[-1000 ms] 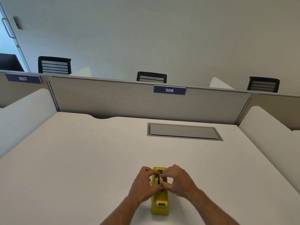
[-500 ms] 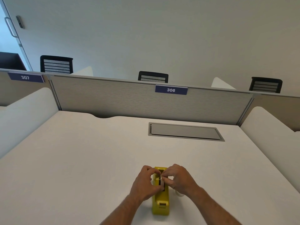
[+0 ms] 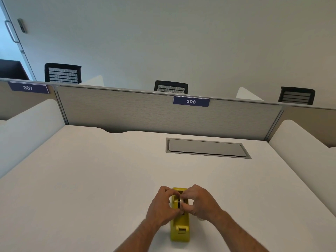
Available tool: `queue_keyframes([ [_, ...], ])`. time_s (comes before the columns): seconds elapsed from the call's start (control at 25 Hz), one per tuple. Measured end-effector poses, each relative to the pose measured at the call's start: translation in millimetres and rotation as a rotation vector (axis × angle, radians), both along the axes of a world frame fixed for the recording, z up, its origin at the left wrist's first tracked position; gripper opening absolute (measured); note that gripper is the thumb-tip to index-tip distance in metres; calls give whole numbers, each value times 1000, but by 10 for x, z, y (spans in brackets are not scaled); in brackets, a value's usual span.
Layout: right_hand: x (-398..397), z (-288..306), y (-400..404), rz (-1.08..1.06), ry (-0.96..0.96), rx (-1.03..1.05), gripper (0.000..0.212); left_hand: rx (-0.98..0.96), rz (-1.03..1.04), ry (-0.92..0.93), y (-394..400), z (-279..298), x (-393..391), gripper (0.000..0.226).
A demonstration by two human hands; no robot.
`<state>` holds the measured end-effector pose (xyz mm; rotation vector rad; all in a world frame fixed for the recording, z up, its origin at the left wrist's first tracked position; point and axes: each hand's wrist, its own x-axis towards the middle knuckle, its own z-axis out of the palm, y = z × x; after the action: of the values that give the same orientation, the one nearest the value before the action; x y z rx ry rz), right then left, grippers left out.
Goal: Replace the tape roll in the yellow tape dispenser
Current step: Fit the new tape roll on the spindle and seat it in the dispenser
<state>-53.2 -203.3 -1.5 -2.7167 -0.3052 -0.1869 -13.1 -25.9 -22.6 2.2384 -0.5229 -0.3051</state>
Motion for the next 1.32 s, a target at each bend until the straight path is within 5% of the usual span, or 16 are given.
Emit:
queue_keyframes([
  [0.8,36,41,-10,-73,49,64,18,-4,-21,-38,16,-18,-1,52],
  [1.12,20,46,-3,-69,106,42,42,10,-15,-18,14,-40,3,62],
  [1.32,47,84,-2,-85,137,97,34,32,0,-5,-10,-18,6,63],
])
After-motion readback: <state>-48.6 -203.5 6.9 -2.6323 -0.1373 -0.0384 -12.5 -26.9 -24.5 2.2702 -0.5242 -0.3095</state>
